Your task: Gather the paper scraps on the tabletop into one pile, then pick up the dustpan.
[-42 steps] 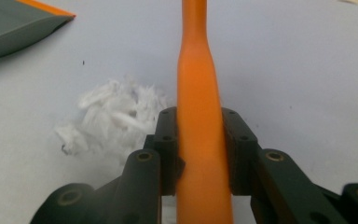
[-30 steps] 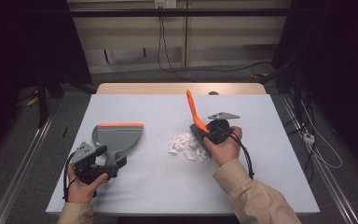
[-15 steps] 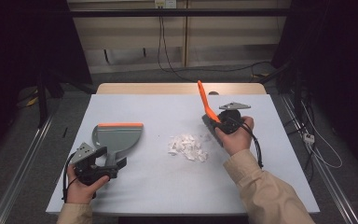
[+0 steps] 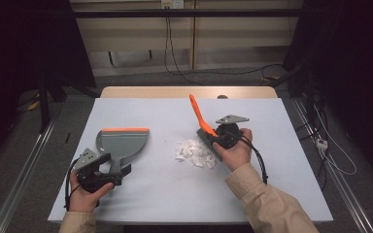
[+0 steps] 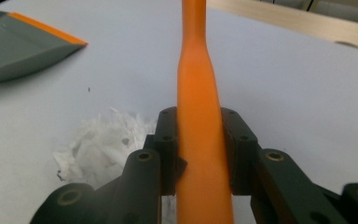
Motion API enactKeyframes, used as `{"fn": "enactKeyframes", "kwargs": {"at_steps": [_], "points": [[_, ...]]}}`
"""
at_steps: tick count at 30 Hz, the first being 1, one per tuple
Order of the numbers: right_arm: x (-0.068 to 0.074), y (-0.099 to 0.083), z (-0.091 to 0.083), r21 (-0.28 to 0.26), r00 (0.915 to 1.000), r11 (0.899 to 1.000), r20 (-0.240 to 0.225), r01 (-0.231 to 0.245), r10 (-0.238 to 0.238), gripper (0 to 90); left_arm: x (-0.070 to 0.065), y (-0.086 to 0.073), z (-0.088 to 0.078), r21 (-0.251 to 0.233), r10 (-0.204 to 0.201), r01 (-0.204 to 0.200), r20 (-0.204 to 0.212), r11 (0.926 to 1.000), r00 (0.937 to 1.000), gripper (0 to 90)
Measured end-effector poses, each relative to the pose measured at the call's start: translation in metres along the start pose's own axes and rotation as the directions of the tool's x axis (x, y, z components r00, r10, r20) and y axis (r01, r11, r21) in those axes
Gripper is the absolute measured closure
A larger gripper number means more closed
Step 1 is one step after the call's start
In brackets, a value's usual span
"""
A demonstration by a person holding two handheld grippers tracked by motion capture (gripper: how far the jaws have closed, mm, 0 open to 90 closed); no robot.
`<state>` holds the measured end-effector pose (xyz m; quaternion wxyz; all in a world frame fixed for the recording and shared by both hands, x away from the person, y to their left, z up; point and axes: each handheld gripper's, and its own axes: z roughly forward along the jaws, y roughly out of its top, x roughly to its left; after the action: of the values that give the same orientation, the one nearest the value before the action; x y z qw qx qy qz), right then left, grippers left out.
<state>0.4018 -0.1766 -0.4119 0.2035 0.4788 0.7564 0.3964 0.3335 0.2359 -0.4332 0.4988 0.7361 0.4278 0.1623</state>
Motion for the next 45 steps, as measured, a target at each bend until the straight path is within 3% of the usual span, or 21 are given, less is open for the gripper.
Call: {"fn": "enactKeyframes", "kwargs": {"at_steps": [2,7,11,18,21,29,37,45], "points": [[-0.003,0.003,-0.003,-0.017,0.9999,1.000,-0.001,-0.010,0.010,71.7,0.000,-0.001,0.000,0.006,-0.011,0.012,-0.004,0.9999,0.9999,4.7],[-0.021,0.001,-0.003,-0.017,0.9983,0.999,0.048,-0.031,0.032,71.7,0.002,-0.002,0.000,0.026,-0.022,0.023,-0.026,0.9994,0.9994,5.4],[-0.027,-0.003,0.002,0.003,0.9949,1.000,0.100,-0.002,0.002,71.7,0.004,-0.004,-0.001,0.042,-0.025,0.027,-0.039,0.9988,0.9989,5.8],[-0.012,-0.009,0.013,0.009,0.9974,0.999,0.061,0.038,-0.038,71.6,0.007,-0.006,-0.001,0.070,-0.030,0.034,-0.061,0.9970,0.9977,6.4],[-0.008,-0.009,0.012,0.012,0.9989,0.999,0.035,0.031,-0.031,71.5,0.007,-0.007,0.001,0.080,-0.037,0.042,-0.070,0.9959,0.9969,6.5],[-0.008,-0.010,0.008,0.012,0.9987,1.000,0.043,0.027,-0.027,71.6,0.012,-0.008,0.001,0.090,-0.069,0.078,-0.104,0.9928,0.9922,6.7],[-0.010,-0.010,0.001,-0.012,0.9986,1.000,0.047,0.024,-0.024,71.6,0.009,-0.010,0.000,0.120,-0.063,0.078,-0.125,0.9897,0.9902,6.8],[-0.015,-0.008,-0.008,-0.025,0.9987,1.000,0.047,0.017,-0.016,71.7,0.010,-0.015,0.003,0.178,-0.084,0.114,-0.170,0.9774,0.9819,8.8]]}}
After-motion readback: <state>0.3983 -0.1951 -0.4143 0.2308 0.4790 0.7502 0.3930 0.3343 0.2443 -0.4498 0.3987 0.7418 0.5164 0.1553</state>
